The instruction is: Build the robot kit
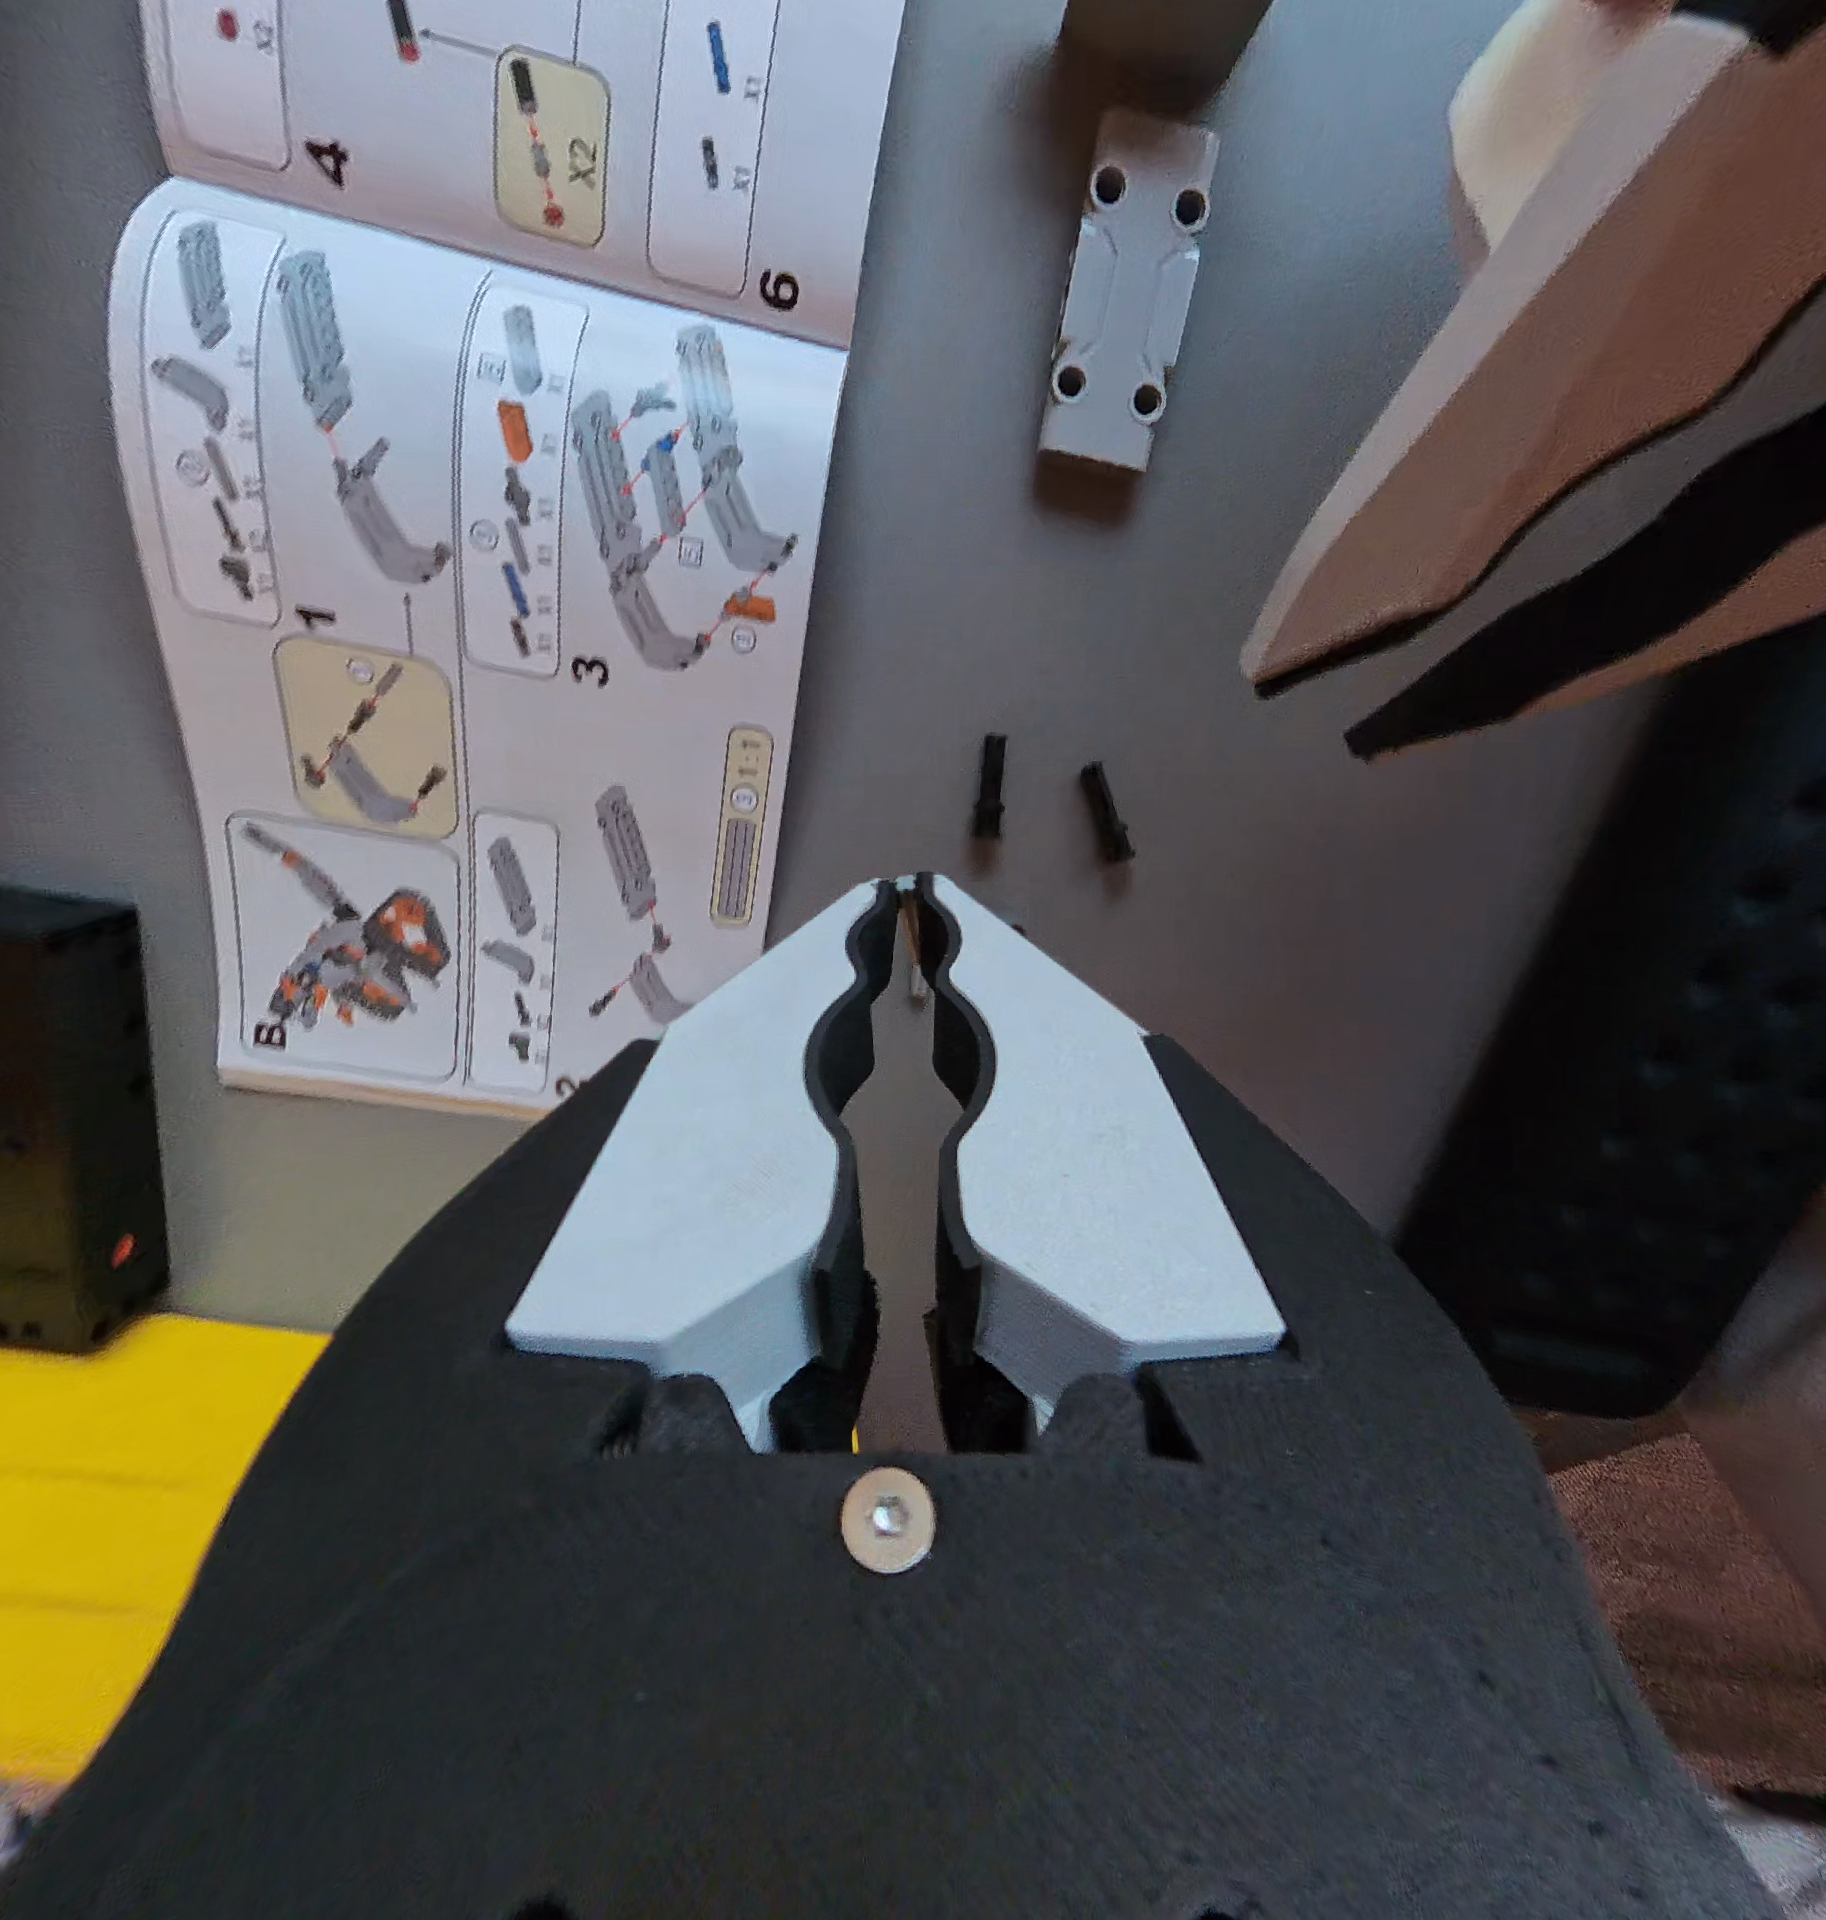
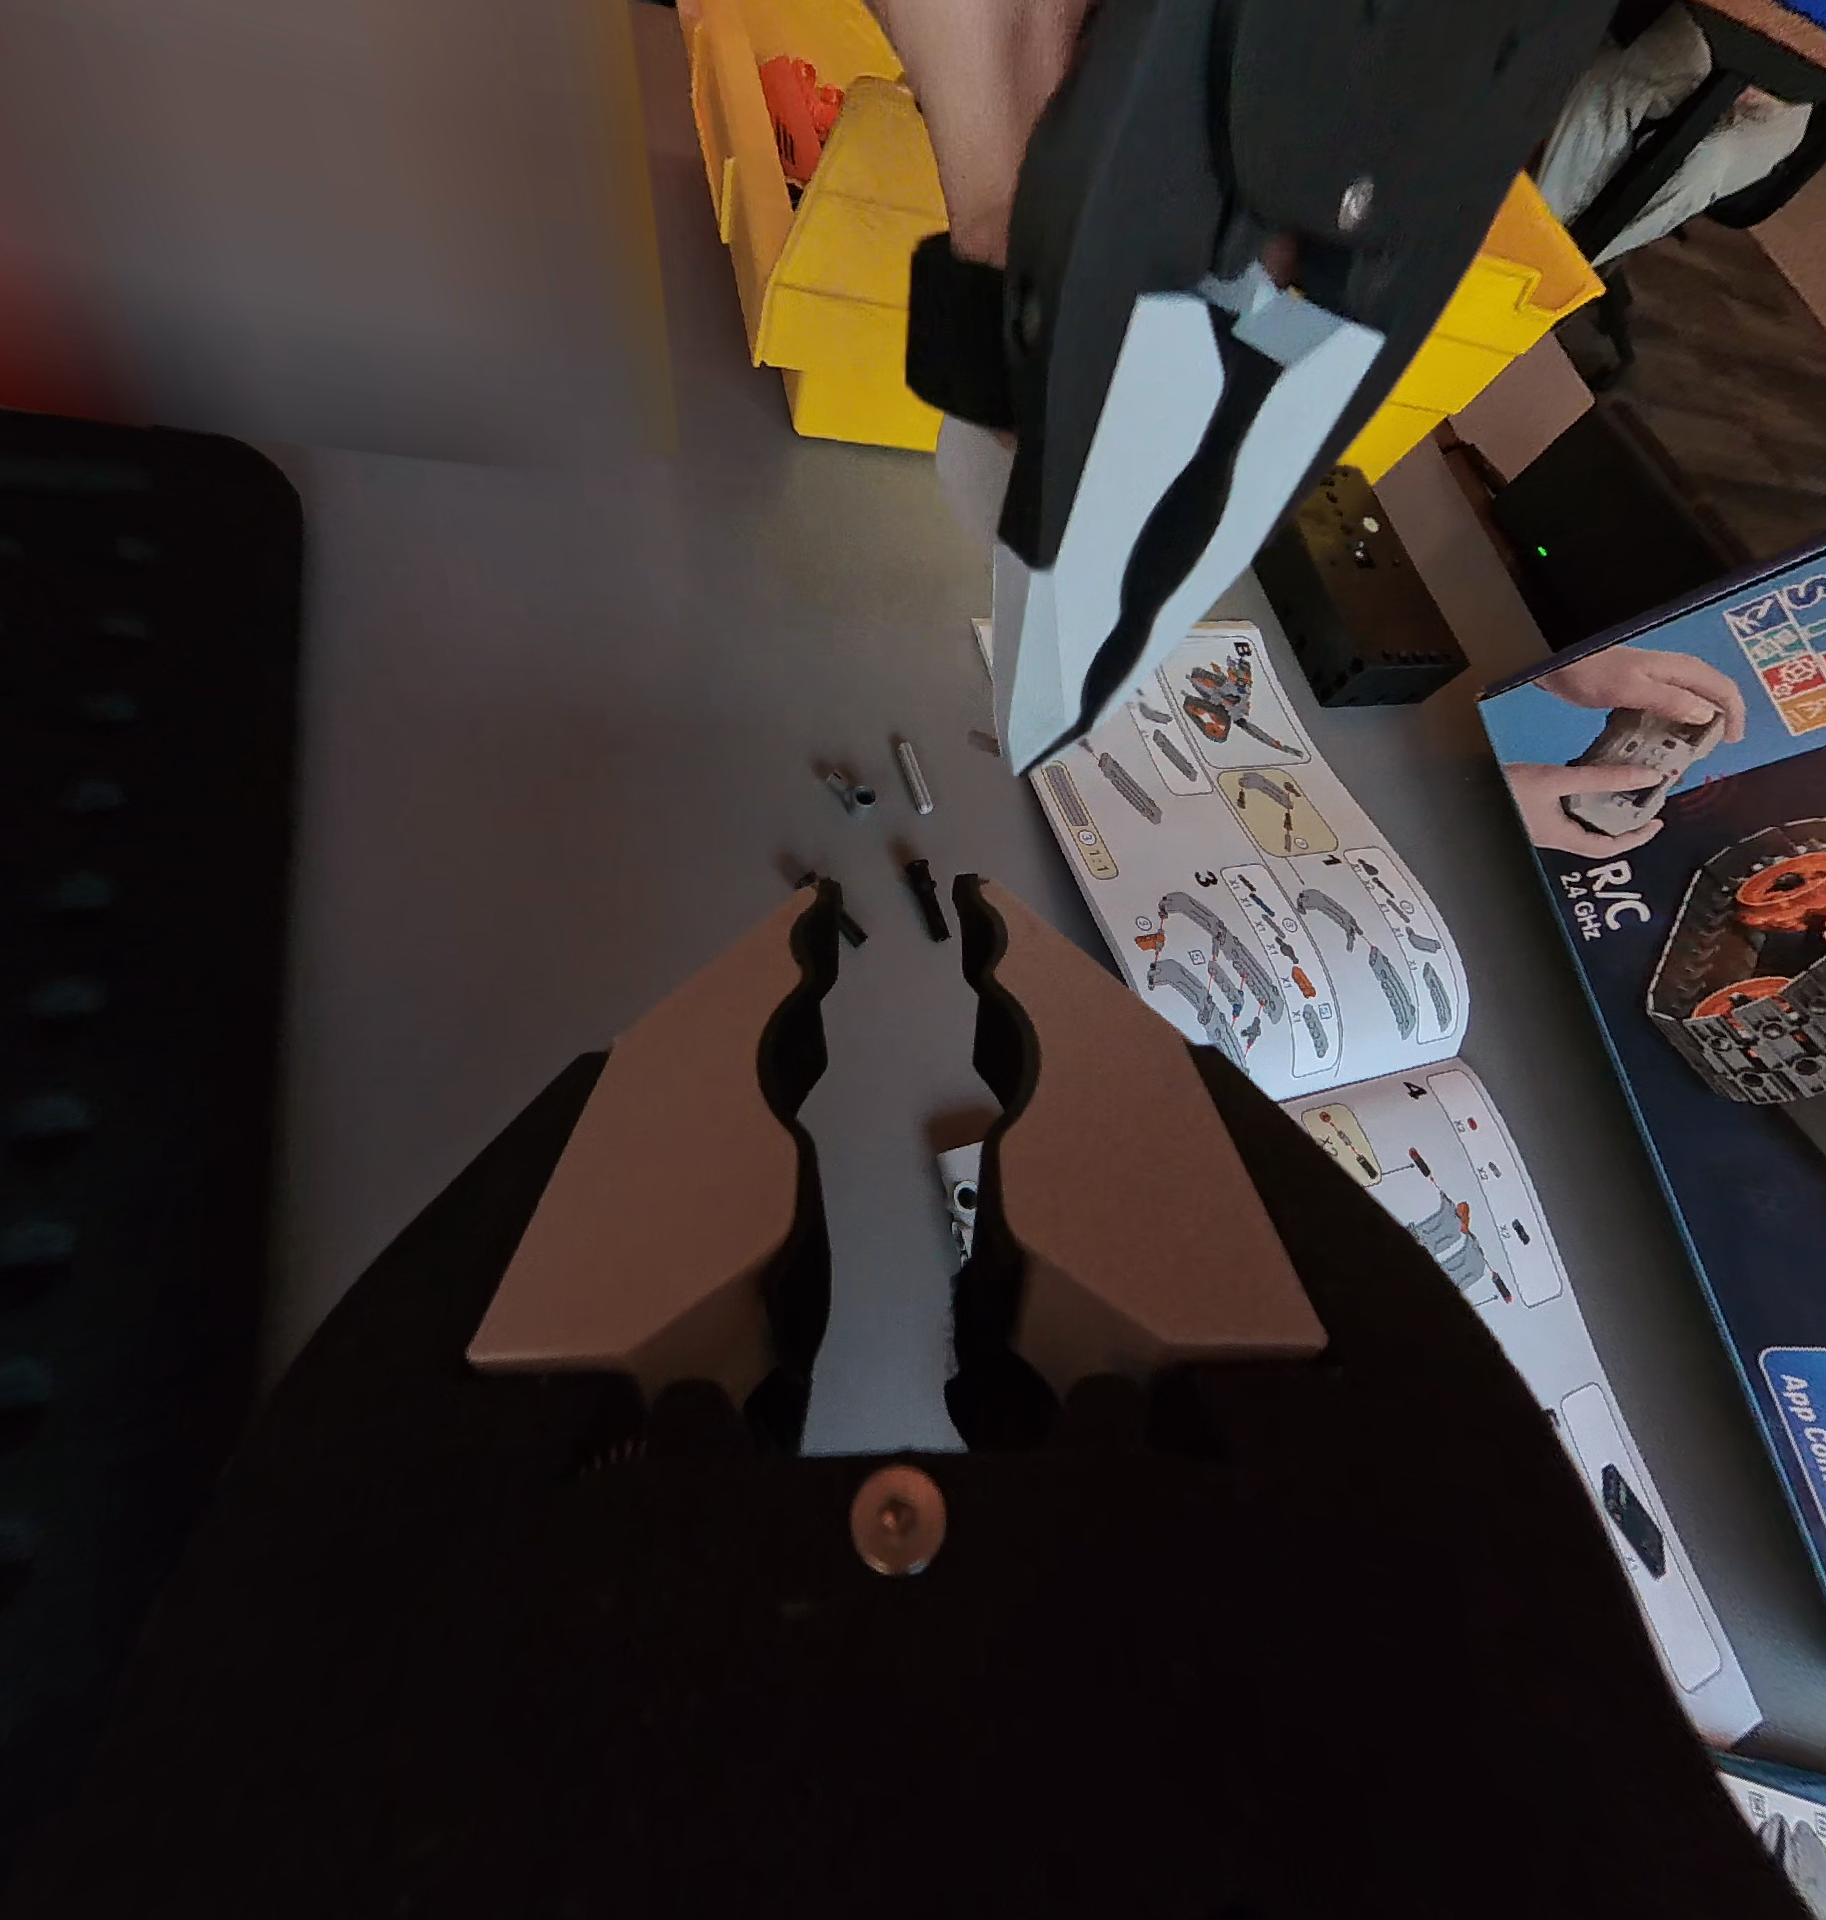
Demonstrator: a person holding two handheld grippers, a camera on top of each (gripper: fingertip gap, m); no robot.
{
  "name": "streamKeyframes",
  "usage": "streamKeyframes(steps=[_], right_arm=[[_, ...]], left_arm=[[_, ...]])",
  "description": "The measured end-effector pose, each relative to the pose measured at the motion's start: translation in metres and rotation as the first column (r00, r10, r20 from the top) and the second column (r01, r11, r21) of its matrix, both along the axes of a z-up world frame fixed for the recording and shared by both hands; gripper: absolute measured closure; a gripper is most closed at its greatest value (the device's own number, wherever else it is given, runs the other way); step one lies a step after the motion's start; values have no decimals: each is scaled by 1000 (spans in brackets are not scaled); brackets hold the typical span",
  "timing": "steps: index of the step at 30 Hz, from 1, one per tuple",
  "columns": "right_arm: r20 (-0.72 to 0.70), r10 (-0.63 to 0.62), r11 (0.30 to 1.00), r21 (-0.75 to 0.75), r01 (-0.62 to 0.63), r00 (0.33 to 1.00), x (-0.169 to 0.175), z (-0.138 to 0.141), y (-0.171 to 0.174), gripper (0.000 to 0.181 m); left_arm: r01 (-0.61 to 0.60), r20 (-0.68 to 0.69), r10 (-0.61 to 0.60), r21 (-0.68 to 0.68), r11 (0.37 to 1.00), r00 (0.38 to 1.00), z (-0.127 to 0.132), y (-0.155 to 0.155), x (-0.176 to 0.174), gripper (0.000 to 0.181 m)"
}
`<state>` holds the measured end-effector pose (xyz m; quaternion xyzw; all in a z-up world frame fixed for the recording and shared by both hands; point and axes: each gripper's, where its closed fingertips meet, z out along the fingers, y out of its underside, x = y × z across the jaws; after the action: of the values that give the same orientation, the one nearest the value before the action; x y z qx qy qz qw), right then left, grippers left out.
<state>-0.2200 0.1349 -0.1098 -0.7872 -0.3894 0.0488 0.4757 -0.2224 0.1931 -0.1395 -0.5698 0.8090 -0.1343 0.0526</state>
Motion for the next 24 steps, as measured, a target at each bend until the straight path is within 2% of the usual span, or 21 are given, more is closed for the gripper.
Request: streamKeyframes(steps=[2, 4, 8, 13, 15, 19, 21, 24], right_arm=[[2, -9, 1000, -12, 9, 1000, 3, -2, 0, 159], [-3, -16, 1000, -18, 16, 1000, 5, -3, 1, 159], [-6, -13, 1000, -26, 12, 1000, 5, -4, 0, 159], [17, -8, 999, -48, 9, 1000, 5, -11, 0, 159], [17, -6, 998, -56, 7, 1000, 4, -12, 0, 159], [23, -1, 998, -58, 2, 1000, 3, -13, -1, 159], [29, 0, 998, -58, 2, 1000, 3, -14, -2, 159], [35, 1, 998, -58, 1, 999, 3, -14, -2, 160]], left_arm=[[36, -32, -36, -1, 999, 999, -9, -3, 1, 179], [87, -101, -80, 76, 993, 992, -23, 6, -8, 179], [159, -138, -143, 113, 981, 980, -37, 10, -12, 179], [126, -144, -122, 18, 992, 982, -41, 5, -12, 178], [90, -135, -87, 22, 996, 987, -39, 11, -10, 173], [57, -82, -57, 2, 998, 995, -29, 18, -5, 178], [59, -99, -63, -50, 997, 993, -30, 12, -8, 177], [32, -116, -36, -30, 999, 993, -35, 17, -8, 177]])
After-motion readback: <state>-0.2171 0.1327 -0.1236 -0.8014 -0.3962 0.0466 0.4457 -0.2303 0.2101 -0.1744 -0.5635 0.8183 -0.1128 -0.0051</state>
